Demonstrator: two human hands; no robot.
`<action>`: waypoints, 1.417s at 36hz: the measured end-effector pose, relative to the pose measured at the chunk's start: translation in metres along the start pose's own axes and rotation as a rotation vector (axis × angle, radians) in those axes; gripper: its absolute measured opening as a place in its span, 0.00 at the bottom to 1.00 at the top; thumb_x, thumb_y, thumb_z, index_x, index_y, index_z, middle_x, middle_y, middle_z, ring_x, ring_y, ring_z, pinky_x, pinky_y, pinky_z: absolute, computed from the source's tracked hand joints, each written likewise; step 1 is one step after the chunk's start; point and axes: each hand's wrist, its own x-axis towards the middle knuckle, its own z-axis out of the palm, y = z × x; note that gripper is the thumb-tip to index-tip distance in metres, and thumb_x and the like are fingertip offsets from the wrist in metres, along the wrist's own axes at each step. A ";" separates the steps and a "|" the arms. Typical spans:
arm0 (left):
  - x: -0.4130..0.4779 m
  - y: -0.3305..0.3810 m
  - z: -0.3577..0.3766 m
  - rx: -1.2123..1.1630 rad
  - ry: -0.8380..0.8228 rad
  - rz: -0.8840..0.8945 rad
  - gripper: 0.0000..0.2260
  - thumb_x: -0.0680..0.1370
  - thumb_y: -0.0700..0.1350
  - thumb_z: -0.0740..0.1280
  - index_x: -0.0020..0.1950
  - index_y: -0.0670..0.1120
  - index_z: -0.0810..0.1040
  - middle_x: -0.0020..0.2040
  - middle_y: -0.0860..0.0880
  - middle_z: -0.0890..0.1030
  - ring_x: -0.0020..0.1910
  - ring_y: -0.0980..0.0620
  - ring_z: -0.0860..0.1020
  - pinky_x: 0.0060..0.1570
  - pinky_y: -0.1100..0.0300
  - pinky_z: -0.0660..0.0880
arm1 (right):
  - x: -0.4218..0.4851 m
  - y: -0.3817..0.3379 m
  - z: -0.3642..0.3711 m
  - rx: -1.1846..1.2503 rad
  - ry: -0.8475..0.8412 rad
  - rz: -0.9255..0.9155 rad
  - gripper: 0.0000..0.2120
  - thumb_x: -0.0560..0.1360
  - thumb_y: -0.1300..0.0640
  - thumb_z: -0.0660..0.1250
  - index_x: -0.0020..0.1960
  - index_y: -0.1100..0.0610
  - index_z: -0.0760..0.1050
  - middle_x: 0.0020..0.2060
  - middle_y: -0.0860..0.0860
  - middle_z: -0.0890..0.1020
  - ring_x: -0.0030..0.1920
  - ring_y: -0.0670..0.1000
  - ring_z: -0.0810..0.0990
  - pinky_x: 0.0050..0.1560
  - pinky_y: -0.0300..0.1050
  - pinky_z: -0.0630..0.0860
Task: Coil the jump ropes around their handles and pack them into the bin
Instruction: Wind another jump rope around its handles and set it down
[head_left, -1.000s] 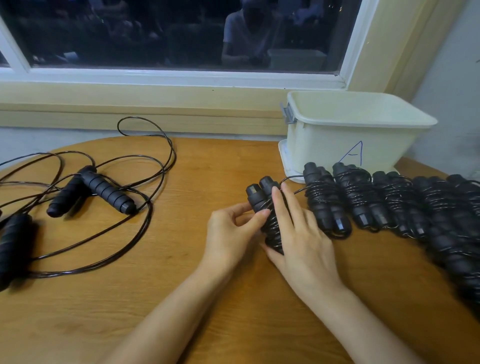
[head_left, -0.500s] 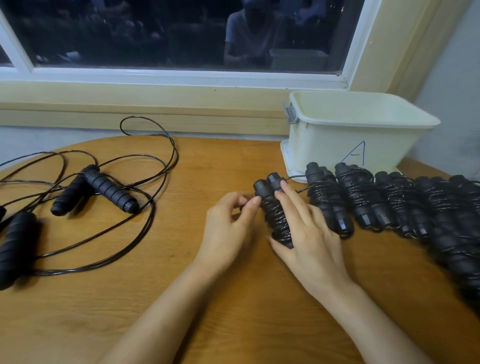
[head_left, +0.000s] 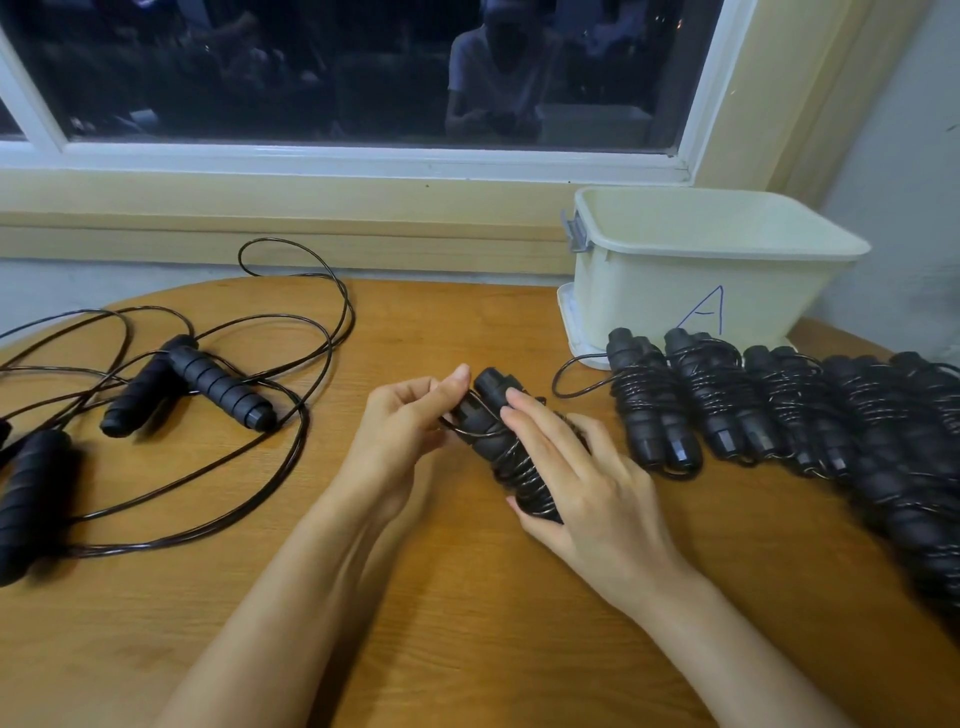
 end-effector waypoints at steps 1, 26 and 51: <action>0.000 0.000 -0.001 -0.016 0.006 -0.013 0.23 0.71 0.53 0.70 0.47 0.30 0.79 0.37 0.43 0.81 0.38 0.47 0.78 0.42 0.58 0.75 | 0.000 -0.001 0.000 0.000 0.011 -0.012 0.36 0.72 0.51 0.74 0.76 0.55 0.65 0.76 0.45 0.65 0.59 0.53 0.77 0.42 0.45 0.82; -0.019 -0.020 0.037 -0.011 0.128 0.124 0.16 0.82 0.49 0.60 0.46 0.38 0.79 0.39 0.49 0.83 0.42 0.57 0.81 0.48 0.64 0.78 | 0.005 0.006 -0.005 0.110 0.087 0.199 0.38 0.70 0.48 0.75 0.76 0.57 0.67 0.74 0.47 0.69 0.62 0.50 0.79 0.46 0.46 0.83; -0.001 -0.034 0.010 0.313 -0.101 0.177 0.26 0.81 0.65 0.49 0.75 0.56 0.67 0.66 0.58 0.77 0.66 0.62 0.74 0.66 0.61 0.68 | -0.004 0.002 -0.004 0.233 -0.076 0.239 0.46 0.66 0.41 0.76 0.78 0.44 0.56 0.77 0.47 0.64 0.64 0.49 0.77 0.42 0.42 0.81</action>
